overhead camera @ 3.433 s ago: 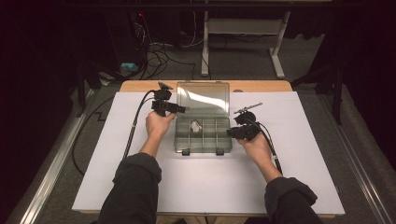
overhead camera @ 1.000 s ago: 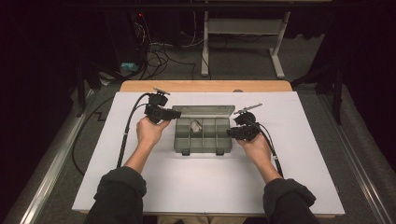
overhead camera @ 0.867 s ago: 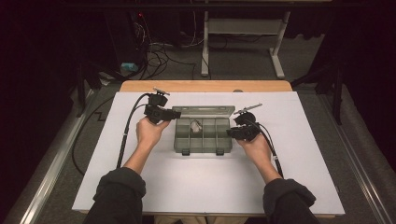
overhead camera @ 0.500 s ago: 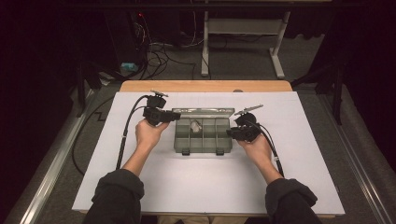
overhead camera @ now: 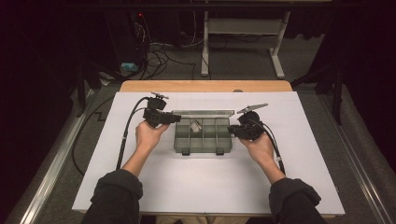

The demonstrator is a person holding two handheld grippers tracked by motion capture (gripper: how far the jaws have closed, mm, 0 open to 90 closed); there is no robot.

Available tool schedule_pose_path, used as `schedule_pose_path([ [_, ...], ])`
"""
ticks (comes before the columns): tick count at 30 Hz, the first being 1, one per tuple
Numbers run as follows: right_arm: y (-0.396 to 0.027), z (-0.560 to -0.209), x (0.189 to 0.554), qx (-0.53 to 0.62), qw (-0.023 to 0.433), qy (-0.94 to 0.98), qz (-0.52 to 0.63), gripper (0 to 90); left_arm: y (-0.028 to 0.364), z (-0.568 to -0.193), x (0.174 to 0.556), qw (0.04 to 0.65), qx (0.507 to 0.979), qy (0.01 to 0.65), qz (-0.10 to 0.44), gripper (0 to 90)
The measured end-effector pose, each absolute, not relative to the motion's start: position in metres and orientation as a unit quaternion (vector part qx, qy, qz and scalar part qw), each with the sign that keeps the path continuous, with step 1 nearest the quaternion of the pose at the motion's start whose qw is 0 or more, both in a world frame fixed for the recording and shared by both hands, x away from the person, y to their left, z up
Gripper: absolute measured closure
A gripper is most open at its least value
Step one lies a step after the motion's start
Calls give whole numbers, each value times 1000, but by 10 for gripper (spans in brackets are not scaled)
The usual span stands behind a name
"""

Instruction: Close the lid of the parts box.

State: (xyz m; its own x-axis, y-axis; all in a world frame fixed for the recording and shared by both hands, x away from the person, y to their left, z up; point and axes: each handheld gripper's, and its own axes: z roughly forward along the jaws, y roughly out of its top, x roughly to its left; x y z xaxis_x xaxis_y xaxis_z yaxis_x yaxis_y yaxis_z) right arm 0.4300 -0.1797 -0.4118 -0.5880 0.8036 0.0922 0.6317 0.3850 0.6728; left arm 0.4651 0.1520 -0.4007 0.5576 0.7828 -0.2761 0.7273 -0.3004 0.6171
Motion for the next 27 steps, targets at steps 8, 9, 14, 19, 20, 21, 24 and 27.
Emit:
schedule_pose_path([
  [8,-188,-403,434,445,125,807,367,894,155,-407,462,359,805,471,38,561],
  [9,-188,-402,435,446,123,807,369,894,156,-407,461,359,805,471,38,556],
  [14,-187,-396,435,442,125,807,372,894,156,-411,459,358,804,473,35,521],
  [19,-187,-394,434,440,125,807,372,893,157,-413,457,357,807,469,28,546],
  [20,-187,-395,434,440,125,808,373,893,157,-413,457,358,807,469,28,564],
  [21,-187,-395,434,440,124,808,372,893,157,-413,457,355,810,466,28,582],
  [24,-188,-396,433,441,121,807,373,892,155,-413,455,348,816,460,33,663],
  [27,-187,-397,432,438,120,810,371,892,157,-412,453,352,817,456,32,711],
])
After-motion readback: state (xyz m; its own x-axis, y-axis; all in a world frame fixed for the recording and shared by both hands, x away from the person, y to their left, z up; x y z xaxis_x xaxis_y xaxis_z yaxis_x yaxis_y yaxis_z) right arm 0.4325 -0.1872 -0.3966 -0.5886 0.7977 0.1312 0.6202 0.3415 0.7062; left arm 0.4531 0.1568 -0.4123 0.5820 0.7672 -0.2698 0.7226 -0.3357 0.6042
